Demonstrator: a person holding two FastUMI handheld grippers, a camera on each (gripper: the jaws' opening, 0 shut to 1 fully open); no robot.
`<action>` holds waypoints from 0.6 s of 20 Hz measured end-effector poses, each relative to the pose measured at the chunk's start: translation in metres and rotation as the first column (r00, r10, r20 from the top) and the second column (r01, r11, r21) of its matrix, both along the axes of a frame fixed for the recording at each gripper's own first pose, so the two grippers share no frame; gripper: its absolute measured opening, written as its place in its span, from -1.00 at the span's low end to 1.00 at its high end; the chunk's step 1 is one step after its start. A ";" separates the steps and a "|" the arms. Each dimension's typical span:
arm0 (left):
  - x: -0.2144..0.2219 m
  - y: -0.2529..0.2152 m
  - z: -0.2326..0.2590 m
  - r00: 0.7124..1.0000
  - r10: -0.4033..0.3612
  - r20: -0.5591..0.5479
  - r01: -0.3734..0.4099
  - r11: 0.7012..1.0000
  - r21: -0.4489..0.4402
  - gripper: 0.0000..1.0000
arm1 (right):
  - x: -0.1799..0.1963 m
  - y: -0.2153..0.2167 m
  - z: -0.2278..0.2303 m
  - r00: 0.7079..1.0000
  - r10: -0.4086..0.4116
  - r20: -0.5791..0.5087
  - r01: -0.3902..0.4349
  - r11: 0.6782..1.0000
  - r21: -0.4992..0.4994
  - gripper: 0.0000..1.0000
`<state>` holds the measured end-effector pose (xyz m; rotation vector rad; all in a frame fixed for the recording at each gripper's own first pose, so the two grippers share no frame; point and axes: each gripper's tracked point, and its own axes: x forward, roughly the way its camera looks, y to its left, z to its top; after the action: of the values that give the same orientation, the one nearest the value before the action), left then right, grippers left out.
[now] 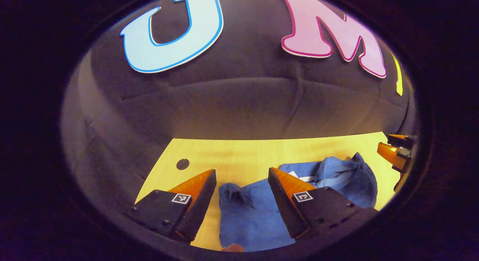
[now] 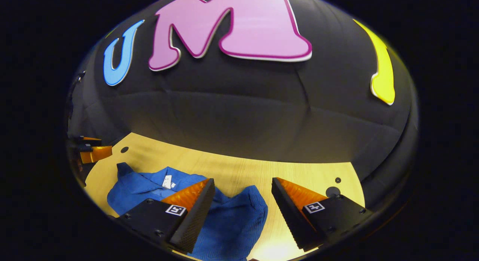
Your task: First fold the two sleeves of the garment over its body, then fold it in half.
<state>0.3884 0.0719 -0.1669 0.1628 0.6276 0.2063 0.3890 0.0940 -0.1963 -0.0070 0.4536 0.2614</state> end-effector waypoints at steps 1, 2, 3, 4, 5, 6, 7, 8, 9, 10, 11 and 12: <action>-0.005 -0.006 0.010 1.000 -0.009 0.025 0.009 1.000 0.003 0.63 | -0.010 0.003 0.011 1.000 0.011 0.013 -0.010 1.000 -0.008 0.95; -0.012 -0.013 0.019 0.999 -0.022 0.045 0.022 1.000 0.000 0.64 | -0.019 0.004 0.024 0.999 0.020 0.034 -0.019 1.000 -0.017 0.96; -0.020 -0.020 0.030 0.997 -0.034 0.072 0.034 0.999 0.001 0.63 | -0.027 0.005 0.038 0.998 0.026 0.062 -0.025 0.999 -0.028 0.96; -0.028 -0.026 0.041 0.994 -0.050 0.100 0.050 0.999 0.004 0.64 | -0.036 0.006 0.055 0.995 0.035 0.095 -0.031 0.999 -0.041 0.97; -0.037 -0.031 0.051 0.990 -0.067 0.125 0.066 0.998 0.008 0.63 | -0.048 0.007 0.071 0.992 0.039 0.124 -0.033 0.998 -0.049 0.96; -0.048 -0.036 0.060 0.985 -0.082 0.149 0.080 0.997 0.018 0.63 | -0.061 0.008 0.089 0.987 0.043 0.153 -0.036 0.998 -0.048 0.97; -0.060 -0.040 0.071 0.980 -0.096 0.174 0.093 0.995 0.029 0.64 | -0.075 0.011 0.107 0.982 0.043 0.183 -0.036 0.998 -0.044 0.97; -0.073 -0.045 0.082 0.975 -0.108 0.193 0.104 0.994 0.033 0.63 | -0.090 0.012 0.124 0.978 0.040 0.207 -0.032 0.999 -0.042 0.95; -0.088 -0.050 0.092 0.968 -0.120 0.219 0.116 0.993 0.033 0.63 | -0.108 0.011 0.137 0.975 0.029 0.219 -0.022 0.999 -0.036 0.94; -0.104 -0.055 0.102 0.961 -0.132 0.241 0.128 0.991 0.030 0.63 | -0.125 0.015 0.153 0.970 0.030 0.240 -0.026 0.999 -0.020 0.94; -0.119 -0.057 0.109 0.957 -0.134 0.258 0.132 0.991 0.025 0.63 | -0.147 0.018 0.168 0.967 0.024 0.253 -0.022 1.000 -0.013 0.94; -0.141 -0.059 0.119 0.951 -0.139 0.277 0.138 0.990 0.026 0.63 | -0.167 0.021 0.180 0.965 0.025 0.260 -0.026 1.000 0.002 0.93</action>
<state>0.2475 0.0127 -0.0480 0.1799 0.3333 0.0927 0.2218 0.1146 -0.0163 -0.0411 0.1918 0.2826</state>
